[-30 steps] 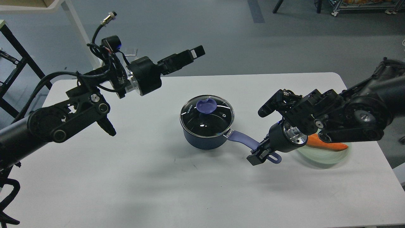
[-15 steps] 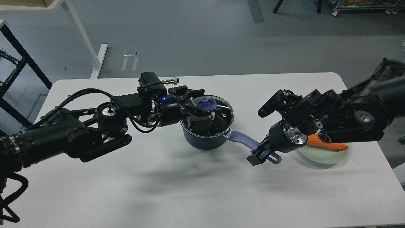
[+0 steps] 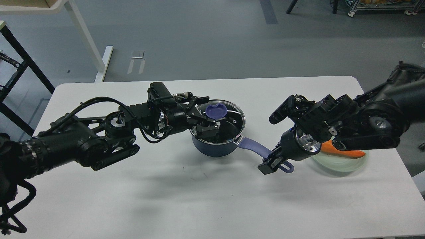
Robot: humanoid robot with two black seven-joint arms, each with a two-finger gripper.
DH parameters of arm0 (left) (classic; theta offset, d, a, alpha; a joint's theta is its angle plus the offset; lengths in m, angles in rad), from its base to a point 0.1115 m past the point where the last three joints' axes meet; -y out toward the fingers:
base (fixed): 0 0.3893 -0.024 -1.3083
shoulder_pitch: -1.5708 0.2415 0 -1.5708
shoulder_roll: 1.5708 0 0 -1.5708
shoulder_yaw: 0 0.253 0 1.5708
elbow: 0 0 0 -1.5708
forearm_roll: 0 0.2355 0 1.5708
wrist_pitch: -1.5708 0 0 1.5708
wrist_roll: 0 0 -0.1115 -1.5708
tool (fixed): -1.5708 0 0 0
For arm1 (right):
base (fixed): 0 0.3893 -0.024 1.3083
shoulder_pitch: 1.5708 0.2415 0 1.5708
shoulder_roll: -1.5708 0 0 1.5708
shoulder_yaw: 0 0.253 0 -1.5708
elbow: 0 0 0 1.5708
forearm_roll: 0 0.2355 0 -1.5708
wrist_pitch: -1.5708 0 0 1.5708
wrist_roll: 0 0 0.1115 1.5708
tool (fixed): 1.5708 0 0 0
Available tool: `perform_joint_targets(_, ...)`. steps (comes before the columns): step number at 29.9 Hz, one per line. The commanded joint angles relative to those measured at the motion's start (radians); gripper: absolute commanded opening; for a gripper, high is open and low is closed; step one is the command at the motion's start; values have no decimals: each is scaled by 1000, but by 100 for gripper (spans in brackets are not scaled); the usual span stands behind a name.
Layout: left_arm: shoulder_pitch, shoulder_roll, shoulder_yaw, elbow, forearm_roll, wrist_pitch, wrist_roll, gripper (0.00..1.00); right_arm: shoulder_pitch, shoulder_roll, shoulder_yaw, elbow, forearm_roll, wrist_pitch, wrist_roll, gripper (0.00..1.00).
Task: Open pot lid
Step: 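Reach the left hand over the pot to the purple lid knob, then grasp the purple knob of the glass lid with the left hand, then lift the glass lid off and set it on the table beside the pot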
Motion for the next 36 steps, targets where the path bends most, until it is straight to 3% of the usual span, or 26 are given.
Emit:
perform_joint_targets(1, 3, -4, 19, 5, -4, 11, 0, 98, -7, -3, 0, 1, 1, 0, 2, 21)
perform_joint_targets(11, -3, -23, 19, 22, -10, 19, -3, 95, -8, 0, 0, 4, -4, 0, 0, 21)
perform_joint_targets(18, 6, -27, 19, 33, -9, 27, -8, 80, -7, 6, 0, 3, -2, 0, 0, 21)
perform_joint_targets(27, 3, -27, 17, 30, -9, 28, -14, 51, -8, 5, 0, 3, -2, 0, 0, 21)
perform_joint_targets(33, -5, 3, 11, -13, -29, 28, -15, 49, -7, 0, 0, 3, -2, 0, 0, 21)
perform_joint_targets(36, -26, 74, 3, -51, -65, 28, -15, 49, -7, 0, 0, 3, -2, 0, 0, 21)
